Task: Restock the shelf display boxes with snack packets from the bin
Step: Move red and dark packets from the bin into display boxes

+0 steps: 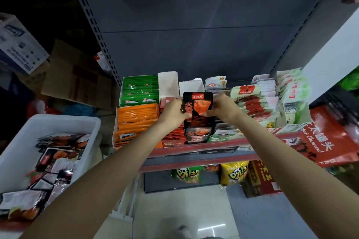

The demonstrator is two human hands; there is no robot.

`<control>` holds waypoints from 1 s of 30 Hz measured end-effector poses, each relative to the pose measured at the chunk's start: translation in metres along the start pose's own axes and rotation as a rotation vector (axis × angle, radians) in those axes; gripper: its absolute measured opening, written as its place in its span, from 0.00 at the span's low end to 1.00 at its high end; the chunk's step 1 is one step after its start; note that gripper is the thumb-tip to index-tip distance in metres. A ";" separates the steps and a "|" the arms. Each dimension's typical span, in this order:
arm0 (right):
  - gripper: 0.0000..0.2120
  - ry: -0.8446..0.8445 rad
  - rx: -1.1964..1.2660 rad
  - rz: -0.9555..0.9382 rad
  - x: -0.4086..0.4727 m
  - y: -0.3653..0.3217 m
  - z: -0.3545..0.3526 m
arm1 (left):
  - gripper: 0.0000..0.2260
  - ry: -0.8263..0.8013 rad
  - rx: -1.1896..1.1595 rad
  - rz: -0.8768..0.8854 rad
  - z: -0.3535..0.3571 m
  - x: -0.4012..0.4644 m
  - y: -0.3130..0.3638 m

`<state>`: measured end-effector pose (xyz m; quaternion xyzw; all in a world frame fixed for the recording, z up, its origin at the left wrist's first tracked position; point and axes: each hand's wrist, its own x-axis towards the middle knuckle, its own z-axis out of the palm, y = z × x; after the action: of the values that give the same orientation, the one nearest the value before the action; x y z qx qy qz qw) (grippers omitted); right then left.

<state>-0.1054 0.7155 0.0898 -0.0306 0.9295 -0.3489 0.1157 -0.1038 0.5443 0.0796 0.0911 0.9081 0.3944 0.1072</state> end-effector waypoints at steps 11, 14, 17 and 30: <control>0.09 -0.010 -0.291 -0.177 -0.005 0.010 0.010 | 0.17 -0.126 0.009 0.053 -0.003 0.000 -0.008; 0.08 -0.049 -0.349 -0.160 -0.004 0.006 0.014 | 0.12 -0.127 0.195 0.133 -0.001 -0.002 -0.006; 0.09 -0.048 -0.308 -0.162 -0.006 0.001 0.011 | 0.11 -0.165 0.286 0.144 0.006 0.001 -0.009; 0.07 0.150 0.045 -0.141 -0.017 -0.037 0.021 | 0.05 0.002 -0.293 -0.012 -0.037 -0.021 -0.024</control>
<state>-0.0847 0.6760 0.1017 -0.0671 0.9231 -0.3780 0.0218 -0.0958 0.4968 0.0889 0.0687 0.8413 0.5223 0.1210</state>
